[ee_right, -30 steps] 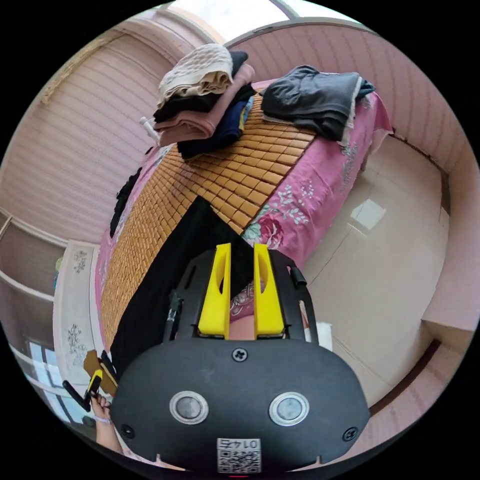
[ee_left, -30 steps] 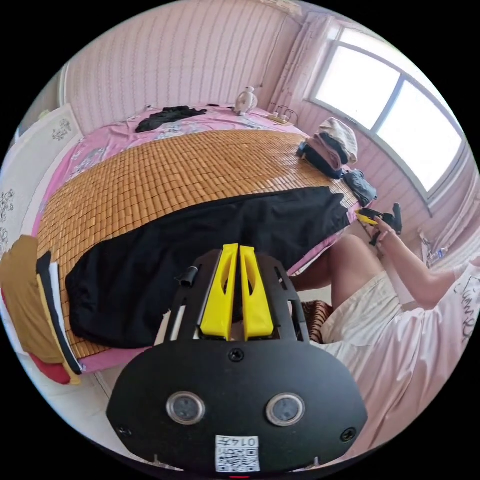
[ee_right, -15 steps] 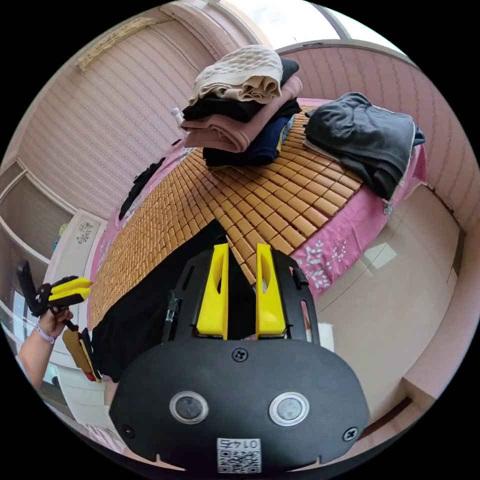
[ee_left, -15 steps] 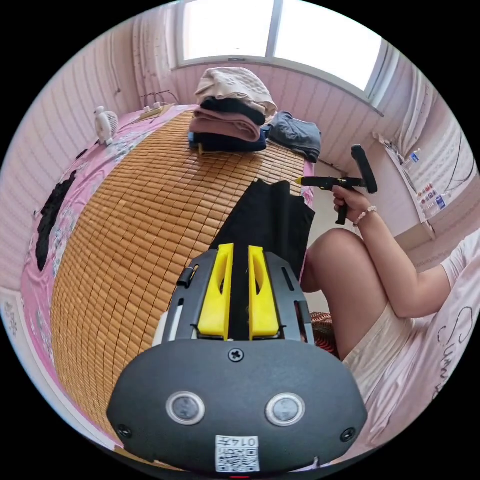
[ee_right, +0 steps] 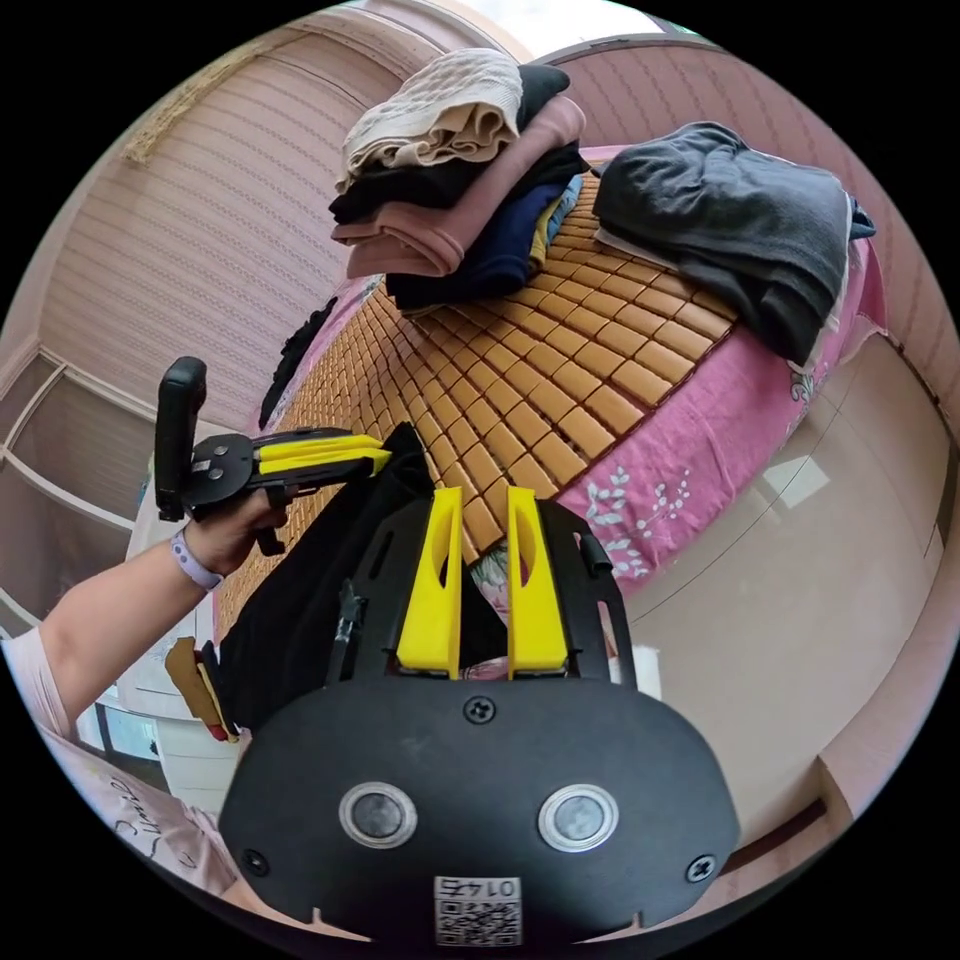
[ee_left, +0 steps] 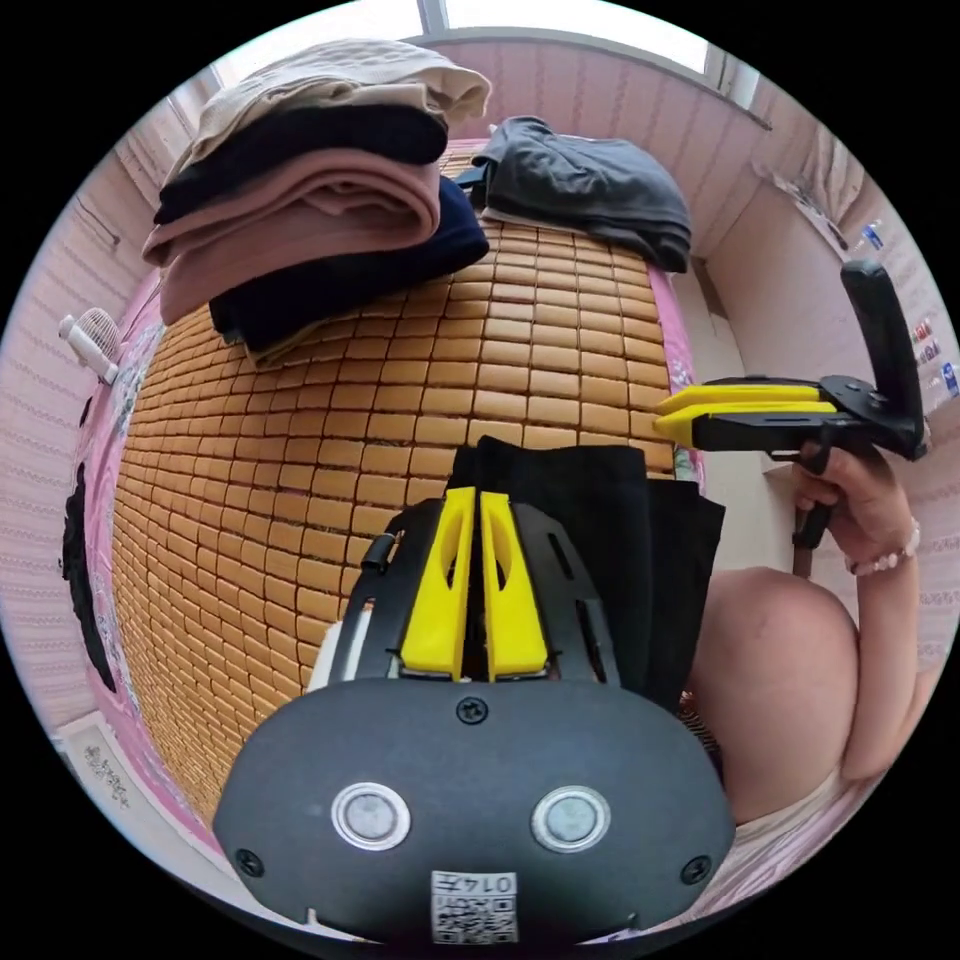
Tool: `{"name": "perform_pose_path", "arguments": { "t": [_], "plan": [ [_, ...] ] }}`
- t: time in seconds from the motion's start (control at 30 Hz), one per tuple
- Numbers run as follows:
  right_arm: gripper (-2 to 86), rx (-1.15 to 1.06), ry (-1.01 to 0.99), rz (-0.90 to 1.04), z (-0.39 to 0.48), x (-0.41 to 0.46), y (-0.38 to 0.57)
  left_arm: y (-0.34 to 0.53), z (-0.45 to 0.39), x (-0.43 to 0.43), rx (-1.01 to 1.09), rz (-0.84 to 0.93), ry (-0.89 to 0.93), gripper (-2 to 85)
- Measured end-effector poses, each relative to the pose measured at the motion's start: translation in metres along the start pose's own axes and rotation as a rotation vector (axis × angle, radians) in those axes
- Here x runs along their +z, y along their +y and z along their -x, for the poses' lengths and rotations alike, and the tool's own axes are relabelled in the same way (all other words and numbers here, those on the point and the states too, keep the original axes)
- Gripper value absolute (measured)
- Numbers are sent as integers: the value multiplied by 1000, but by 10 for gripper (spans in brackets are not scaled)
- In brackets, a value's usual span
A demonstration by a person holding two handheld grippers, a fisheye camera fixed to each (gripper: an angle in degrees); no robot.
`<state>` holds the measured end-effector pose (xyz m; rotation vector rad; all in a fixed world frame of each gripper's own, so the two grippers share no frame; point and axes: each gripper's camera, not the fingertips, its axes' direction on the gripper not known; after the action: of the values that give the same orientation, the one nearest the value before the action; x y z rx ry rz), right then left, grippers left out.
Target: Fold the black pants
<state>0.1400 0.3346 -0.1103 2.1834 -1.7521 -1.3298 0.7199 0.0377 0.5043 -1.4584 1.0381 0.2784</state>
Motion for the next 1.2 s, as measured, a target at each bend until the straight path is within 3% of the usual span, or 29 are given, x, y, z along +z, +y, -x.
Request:
{"name": "perform_pose_path", "arguments": {
  "t": [0.07, 0.2, 0.27, 0.33, 0.43, 0.6, 0.73, 0.9, 1.2],
  "plan": [
    [76, 5, -30, -13, -7, -4, 3, -7, -8, -9, 2, 36, -13, -6],
    [91, -11, -112, -75, -22, -21, 14, 1, -29, -59, 75, -79, -27, -9],
    [121, -68, -235, -148, -26, -33, 20, 14, -46, -97, 139, -152, -58, -10],
    [166, -210, -491, -308, -25, -53, 32, 26, -59, -123, 212, -209, -64, -10],
    [201, -330, -519, -411, -20, -71, 46, 46, -81, -158, 319, -260, -93, -10],
    [235, -440, -556, -288, -16, -66, 59, 66, -103, -198, 381, -276, -123, -10],
    [214, -559, -546, -247, -6, -71, 68, 71, -111, -224, 392, -297, -143, -10],
    [182, -574, -560, -222, -11, -72, 71, 68, -110, -245, 373, -343, -120, -10],
    [199, -534, -652, -256, -35, -72, 72, 61, -109, -257, 388, -341, -117, -10]
  ]
}}
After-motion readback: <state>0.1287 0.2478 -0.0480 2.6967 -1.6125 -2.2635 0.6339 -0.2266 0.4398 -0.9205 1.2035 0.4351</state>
